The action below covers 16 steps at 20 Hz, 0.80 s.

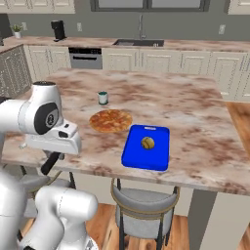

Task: Take the pizza cutter from the drawer on the left and place it on the dining counter for cutting.

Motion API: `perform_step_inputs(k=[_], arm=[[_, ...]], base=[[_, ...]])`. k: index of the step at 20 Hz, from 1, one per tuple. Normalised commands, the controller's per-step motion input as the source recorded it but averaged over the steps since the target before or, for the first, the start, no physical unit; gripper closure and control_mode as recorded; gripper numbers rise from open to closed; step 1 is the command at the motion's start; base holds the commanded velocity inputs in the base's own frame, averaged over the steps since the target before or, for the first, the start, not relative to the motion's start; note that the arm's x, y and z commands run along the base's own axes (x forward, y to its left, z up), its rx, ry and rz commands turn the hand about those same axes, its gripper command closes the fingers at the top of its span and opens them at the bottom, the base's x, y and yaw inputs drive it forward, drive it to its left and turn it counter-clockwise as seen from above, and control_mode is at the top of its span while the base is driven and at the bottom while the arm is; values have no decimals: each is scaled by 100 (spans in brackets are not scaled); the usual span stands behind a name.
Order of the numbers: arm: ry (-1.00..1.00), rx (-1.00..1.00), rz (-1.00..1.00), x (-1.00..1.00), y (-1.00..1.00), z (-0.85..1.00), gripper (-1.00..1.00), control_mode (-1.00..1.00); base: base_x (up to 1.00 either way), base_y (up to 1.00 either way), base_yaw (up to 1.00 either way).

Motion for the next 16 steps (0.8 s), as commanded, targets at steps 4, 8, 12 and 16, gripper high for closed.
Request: perform_step_inputs(k=[4, 8, 12, 16], arm=[[0, 0, 0, 100, 75, 0, 100, -100], [2, 0, 0, 100, 15, 0, 100, -100], [2, 0, 0, 100, 0, -7, 100, -100], [1, 0, 0, 100, 0, -41, 100, -100]], base=[[0, 0, 0], [0, 0, 0], [0, 0, 0], [0, 0, 0]])
